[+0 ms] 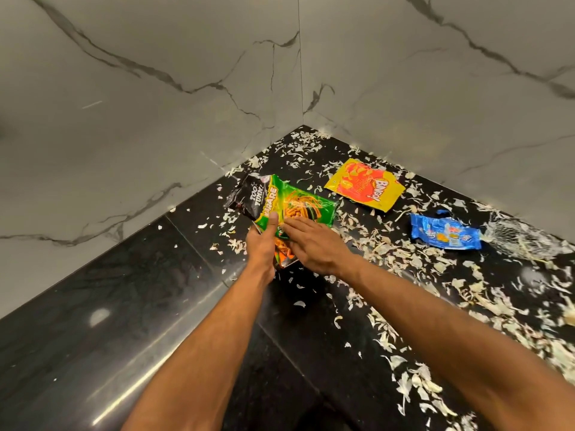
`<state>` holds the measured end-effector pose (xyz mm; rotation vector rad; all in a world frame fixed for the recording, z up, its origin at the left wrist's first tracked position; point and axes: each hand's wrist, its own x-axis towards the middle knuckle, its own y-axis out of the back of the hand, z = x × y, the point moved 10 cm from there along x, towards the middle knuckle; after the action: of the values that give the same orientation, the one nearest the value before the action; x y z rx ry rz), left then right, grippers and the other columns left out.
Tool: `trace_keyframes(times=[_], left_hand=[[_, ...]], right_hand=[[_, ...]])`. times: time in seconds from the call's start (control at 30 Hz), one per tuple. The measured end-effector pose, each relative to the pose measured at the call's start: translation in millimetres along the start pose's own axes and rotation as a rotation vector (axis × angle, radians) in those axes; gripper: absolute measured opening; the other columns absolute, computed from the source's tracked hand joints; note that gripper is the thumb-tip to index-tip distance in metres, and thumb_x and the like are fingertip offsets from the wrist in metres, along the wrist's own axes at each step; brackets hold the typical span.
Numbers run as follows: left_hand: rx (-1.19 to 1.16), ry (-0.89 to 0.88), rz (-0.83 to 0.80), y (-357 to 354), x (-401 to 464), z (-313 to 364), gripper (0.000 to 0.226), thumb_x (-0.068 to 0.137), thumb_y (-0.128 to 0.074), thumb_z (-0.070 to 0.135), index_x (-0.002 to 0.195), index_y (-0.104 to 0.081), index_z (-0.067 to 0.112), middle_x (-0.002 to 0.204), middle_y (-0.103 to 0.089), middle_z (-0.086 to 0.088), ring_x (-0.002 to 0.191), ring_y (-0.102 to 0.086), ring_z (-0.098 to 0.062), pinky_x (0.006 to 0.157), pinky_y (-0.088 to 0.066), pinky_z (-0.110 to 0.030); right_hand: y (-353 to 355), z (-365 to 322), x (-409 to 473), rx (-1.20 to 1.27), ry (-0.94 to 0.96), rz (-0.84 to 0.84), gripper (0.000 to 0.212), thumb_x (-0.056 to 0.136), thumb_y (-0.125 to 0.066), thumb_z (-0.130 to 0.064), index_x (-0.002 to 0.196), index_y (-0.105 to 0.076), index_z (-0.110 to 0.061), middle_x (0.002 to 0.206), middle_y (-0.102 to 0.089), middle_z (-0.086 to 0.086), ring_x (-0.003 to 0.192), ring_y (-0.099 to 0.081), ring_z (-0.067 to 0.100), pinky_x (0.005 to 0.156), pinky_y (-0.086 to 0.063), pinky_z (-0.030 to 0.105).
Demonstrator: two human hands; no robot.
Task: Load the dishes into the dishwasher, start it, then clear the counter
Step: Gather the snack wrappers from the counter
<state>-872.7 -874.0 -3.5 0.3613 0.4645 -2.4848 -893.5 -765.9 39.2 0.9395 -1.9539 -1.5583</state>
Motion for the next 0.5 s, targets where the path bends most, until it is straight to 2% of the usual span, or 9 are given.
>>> trace_keyframes(times=[0.03,0.1,0.17,0.23,0.3,0.37,0.43,0.5], left_hand=[[0.004,0.003,0.055,3,2,-2,0.024,0.085,-0.072,0.029,0.091,-0.064,0.007,0.093,-0.068,-0.016,0.083,-0.067,-0.029,0.071,-0.058,-0.036],[0.070,0.008,0.190,14,5,-5,0.009,0.091,-0.065,0.009,0.092,-0.059,0.002,0.084,-0.063,-0.015,0.071,-0.061,-0.025,0.053,-0.053,-0.026],[0.118,0.016,0.247,20,9,-7,0.018,0.090,-0.064,0.007,0.103,-0.058,-0.004,0.091,-0.062,-0.016,0.079,-0.061,-0.027,0.062,-0.052,-0.031],[0.173,0.035,0.253,23,12,-12,0.023,0.089,-0.066,0.009,0.105,-0.056,-0.003,0.093,-0.061,-0.016,0.084,-0.060,-0.028,0.068,-0.051,-0.035],[0.208,0.040,0.245,21,15,-14,0.017,0.089,-0.066,0.009,0.098,-0.055,0.001,0.086,-0.058,-0.013,0.075,-0.058,-0.026,0.057,-0.048,-0.029],[0.205,0.040,0.230,19,16,-15,0.017,0.089,-0.067,0.008,0.097,-0.053,0.002,0.084,-0.057,-0.013,0.065,-0.056,-0.020,0.050,-0.046,-0.025],[0.207,0.054,0.205,17,19,-18,0.025,0.089,-0.068,0.010,0.105,-0.053,-0.002,0.088,-0.057,-0.015,0.066,-0.057,-0.021,0.050,-0.047,-0.026],[0.228,0.058,0.203,15,21,-18,0.029,0.088,-0.069,0.013,0.105,-0.052,-0.002,0.091,-0.056,-0.016,0.073,-0.057,-0.025,0.060,-0.049,-0.032]], right_hand=[[1,2,-2,0.030,0.035,-0.024,0.057,0.102,-0.022,-0.042,0.155,-0.019,-0.021,0.162,-0.016,-0.001,0.149,-0.012,0.018,0.119,-0.015,0.042],[16,15,-7,0.060,0.066,0.063,0.063,0.098,-0.018,-0.050,0.154,-0.023,-0.020,0.161,-0.019,0.002,0.147,-0.019,0.019,0.118,-0.015,0.040],[35,59,-9,0.063,-0.069,0.201,0.061,0.100,-0.027,-0.052,0.152,-0.027,-0.020,0.159,-0.025,0.004,0.145,-0.026,0.021,0.116,-0.018,0.039],[45,116,-14,0.021,-0.272,0.267,0.057,0.101,-0.041,-0.045,0.151,-0.030,-0.020,0.158,-0.028,0.006,0.144,-0.028,0.025,0.117,-0.022,0.043],[40,167,-17,-0.058,-0.427,0.201,0.060,0.100,-0.045,-0.043,0.151,-0.028,-0.019,0.159,-0.025,0.009,0.146,-0.024,0.028,0.119,-0.020,0.046],[27,200,-19,-0.115,-0.496,0.083,0.065,0.097,-0.047,-0.045,0.152,-0.025,-0.017,0.161,-0.019,0.010,0.148,-0.016,0.028,0.120,-0.016,0.049],[17,217,-22,-0.134,-0.529,0.025,0.067,0.095,-0.051,-0.043,0.151,-0.026,-0.016,0.161,-0.018,0.011,0.149,-0.014,0.028,0.120,-0.015,0.050],[13,225,-23,-0.121,-0.546,0.029,0.061,0.096,-0.050,-0.039,0.149,-0.031,-0.015,0.158,-0.025,0.013,0.147,-0.020,0.029,0.119,-0.017,0.048]])
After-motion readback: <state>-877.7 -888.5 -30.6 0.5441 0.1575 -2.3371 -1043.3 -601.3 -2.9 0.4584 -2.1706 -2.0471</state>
